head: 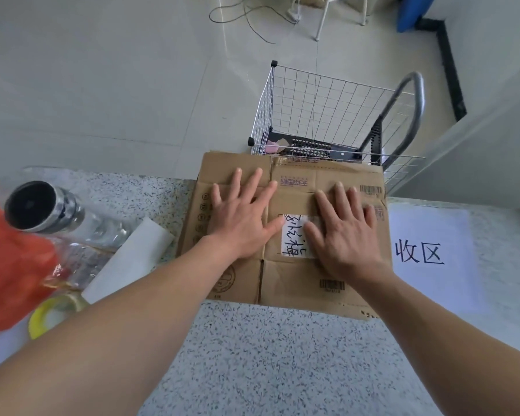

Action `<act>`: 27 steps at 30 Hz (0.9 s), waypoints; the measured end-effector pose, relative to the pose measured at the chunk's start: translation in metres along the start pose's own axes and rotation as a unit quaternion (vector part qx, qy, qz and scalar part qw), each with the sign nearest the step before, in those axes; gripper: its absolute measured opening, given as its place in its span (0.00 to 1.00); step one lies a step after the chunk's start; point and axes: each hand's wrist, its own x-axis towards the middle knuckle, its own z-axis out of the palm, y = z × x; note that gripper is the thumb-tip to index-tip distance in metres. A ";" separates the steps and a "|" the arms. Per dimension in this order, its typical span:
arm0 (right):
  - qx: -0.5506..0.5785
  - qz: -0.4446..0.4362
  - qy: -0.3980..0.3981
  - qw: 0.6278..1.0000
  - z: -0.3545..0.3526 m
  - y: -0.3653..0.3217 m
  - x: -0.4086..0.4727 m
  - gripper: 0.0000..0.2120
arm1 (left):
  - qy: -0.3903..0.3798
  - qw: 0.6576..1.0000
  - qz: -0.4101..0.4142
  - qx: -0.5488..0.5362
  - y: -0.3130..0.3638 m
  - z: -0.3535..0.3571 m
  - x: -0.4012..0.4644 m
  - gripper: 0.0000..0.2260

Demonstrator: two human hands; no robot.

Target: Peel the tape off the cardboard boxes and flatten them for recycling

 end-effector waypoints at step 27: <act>0.035 -0.021 0.014 0.999 -0.023 0.009 -0.047 0.35 | -0.019 1.000 -0.007 0.001 0.031 -0.029 -0.045 0.36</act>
